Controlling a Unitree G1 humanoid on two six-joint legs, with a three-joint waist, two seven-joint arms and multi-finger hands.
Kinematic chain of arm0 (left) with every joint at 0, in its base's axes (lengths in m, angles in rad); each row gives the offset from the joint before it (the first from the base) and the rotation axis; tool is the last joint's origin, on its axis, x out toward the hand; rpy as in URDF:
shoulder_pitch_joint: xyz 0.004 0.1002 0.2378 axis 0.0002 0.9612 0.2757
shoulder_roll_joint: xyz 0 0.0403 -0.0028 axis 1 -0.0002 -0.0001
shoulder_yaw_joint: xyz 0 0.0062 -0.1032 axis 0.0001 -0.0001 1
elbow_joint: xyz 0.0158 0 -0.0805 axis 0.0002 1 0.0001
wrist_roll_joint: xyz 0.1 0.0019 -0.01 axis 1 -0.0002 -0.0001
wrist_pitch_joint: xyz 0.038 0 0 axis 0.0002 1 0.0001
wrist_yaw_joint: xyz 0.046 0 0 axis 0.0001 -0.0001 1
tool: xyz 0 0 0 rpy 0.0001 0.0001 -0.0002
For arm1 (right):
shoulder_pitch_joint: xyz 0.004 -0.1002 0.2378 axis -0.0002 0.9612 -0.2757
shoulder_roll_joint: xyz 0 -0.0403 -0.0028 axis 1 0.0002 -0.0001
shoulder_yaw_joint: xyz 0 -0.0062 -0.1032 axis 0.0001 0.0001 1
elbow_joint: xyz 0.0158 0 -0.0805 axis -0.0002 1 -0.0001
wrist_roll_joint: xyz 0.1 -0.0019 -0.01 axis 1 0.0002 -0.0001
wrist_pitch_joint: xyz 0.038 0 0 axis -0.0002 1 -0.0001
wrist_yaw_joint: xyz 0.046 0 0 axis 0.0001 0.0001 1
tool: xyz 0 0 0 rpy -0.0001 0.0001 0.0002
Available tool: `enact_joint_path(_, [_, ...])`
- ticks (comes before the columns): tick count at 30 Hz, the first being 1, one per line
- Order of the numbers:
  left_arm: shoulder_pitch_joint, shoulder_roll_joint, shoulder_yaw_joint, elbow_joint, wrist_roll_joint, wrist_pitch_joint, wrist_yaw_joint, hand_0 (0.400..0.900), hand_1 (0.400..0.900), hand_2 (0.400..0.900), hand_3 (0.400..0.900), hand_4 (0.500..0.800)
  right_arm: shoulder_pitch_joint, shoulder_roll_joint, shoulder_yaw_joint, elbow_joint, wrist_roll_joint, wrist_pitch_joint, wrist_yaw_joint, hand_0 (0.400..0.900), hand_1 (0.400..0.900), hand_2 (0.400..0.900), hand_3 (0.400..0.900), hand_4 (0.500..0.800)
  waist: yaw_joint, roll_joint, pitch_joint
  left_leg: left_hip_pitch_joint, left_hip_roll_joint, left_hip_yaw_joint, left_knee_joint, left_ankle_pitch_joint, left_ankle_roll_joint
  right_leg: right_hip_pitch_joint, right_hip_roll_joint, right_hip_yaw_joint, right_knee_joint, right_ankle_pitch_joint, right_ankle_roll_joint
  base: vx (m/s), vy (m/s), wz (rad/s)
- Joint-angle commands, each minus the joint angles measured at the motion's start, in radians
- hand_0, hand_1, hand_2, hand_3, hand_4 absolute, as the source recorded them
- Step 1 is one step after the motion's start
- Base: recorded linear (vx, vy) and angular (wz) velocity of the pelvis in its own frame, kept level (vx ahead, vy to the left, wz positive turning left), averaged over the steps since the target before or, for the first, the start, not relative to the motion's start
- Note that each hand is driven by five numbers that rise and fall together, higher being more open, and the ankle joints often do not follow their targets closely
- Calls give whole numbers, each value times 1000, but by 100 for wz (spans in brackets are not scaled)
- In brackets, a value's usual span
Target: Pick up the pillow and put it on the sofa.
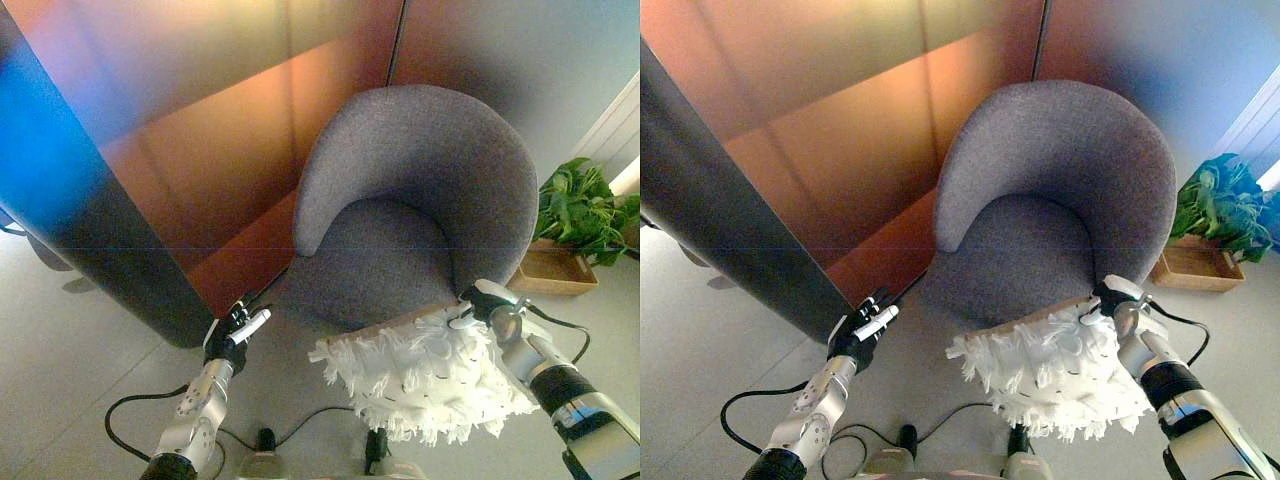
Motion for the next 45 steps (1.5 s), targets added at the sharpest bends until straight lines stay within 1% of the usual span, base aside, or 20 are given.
enact_joint_path(1, [-29, 28, -16, -4, 31, -46, -42, 900, 900, 900, 900, 800, -274, -178, -5, -18, -82, -36, -58, 400, 400, 400, 400, 500, 23, -38, -139, 8, 31, -44, 10, -16, -11, 45, -75, -28, 9, 16, 102, 32, -4, 1])
enact_joint_path(6, [-12, 39, -24, -5, 31, -41, -61, 900, 900, 900, 900, 800, -375, -224, 30, 42, -44, -76, -67, 400, 400, 400, 400, 500, 40, -42, -151, 3, 32, -49, 8, -11, -14, 47, -74, -40, 7, 16, 101, 39, 2, 2])
enact_joint_path(10, [3, 51, -36, -13, 30, -47, -76, 900, 900, 900, 900, 800, -456, -256, 66, 94, 3, -91, -79, 400, 400, 400, 400, 500, 54, -44, -158, -2, 32, -56, 6, -9, -16, 48, -75, -50, 7, 14, 101, 70, 0, 7])
enact_joint_path(14, [18, 67, -50, -45, 30, -42, -95, 900, 900, 900, 900, 800, -522, -269, 94, 173, 23, -125, -98, 400, 400, 400, 400, 500, 75, -45, -157, -7, 33, -71, 4, -8, -16, 48, -73, -60, 7, 11, 99, 88, -13, 12])
enact_joint_path(19, [26, 87, -73, -72, 30, -42, -108, 900, 900, 900, 900, 800, -594, -275, 140, 249, 31, -147, -124, 400, 400, 400, 400, 500, 98, -44, -138, -19, 35, -93, 3, -7, -16, 44, -69, -65, 8, 8, 97, 52, -21, 11])
enact_joint_path(22, [14, 98, -83, -83, 27, -47, -110, 900, 900, 900, 900, 800, -636, -279, 175, 273, 44, -133, -145, 400, 400, 400, 400, 500, 110, -42, -116, -36, 37, -104, 4, -2, -16, 31, -69, -67, 10, 9, 97, -19, -42, 12])
enact_joint_path(26, [-43, 127, -86, -96, 2, -69, -117, 900, 900, 900, 900, 800, -745, -277, 235, 322, 88, -110, -188, 400, 400, 400, 400, 500, 130, -40, -46, -86, 40, -126, 7, 5, -17, -12, -62, -65, 14, 14, 96, -179, -91, 9])
enact_joint_path(28, [-70, 137, -84, -112, -3, -77, -113, 900, 900, 900, 900, 800, -795, -277, 269, 331, 115, -99, -202, 400, 400, 400, 400, 500, 135, -37, -12, -114, 43, -135, 8, 9, -17, -36, -55, -61, 14, 15, 93, -203, -72, 3])
enact_joint_path(31, [-96, 139, -88, -129, -4, -89, -100, 900, 900, 900, 900, 800, -836, -279, 298, 345, 133, -99, -216, 400, 400, 400, 400, 500, 137, -31, 21, -148, 45, -148, 8, 16, -16, -64, -45, -53, 13, 17, 88, -143, -44, 0])
enact_joint_path(35, [-111, 136, -99, -144, -9, -107, -86, 900, 900, 900, 900, 800, -877, -275, 337, 364, 139, -98, -237, 400, 400, 400, 400, 500, 137, -22, 48, -181, 38, -162, 10, 23, -12, -94, -38, -41, 13, 18, 81, -91, 3, -2])
enact_joint_path(40, [-116, 132, -115, -156, -13, -113, -69, 900, 900, 900, 900, 800, -908, -270, 357, 387, 125, -83, -267, 400, 400, 400, 400, 500, 138, -12, 59, -198, 28, -165, 12, 26, -9, -106, -40, -39, 15, 18, 78, -29, 26, 0])
enact_joint_path(43, [-119, 132, -124, -157, -23, -121, -62, 900, 900, 900, 900, 800, -925, -264, 363, 425, 114, -68, -308, 400, 400, 400, 400, 500, 139, -3, 65, -208, 21, -165, 12, 30, -9, -115, -44, -40, 17, 19, 79, -42, 45, -1])
enact_joint_path(44, [-118, 132, -125, -154, -27, -124, -65, 900, 900, 900, 900, 800, -926, -264, 361, 429, 114, -63, -317, 516, 516, 516, 516, 569, 139, -1, 64, -208, 20, -163, 11, 30, -9, -114, -45, -41, 17, 19, 79, -21, 39, 0])
enact_joint_path(45, [-115, 133, -125, -151, -30, -128, -69, 900, 900, 900, 900, 800, -926, -265, 358, 435, 101, -58, -320, 794, 794, 794, 794, 736, 139, 0, 62, -207, 18, -162, 11, 30, -8, -115, -46, -42, 17, 20, 80, -12, 37, -1])
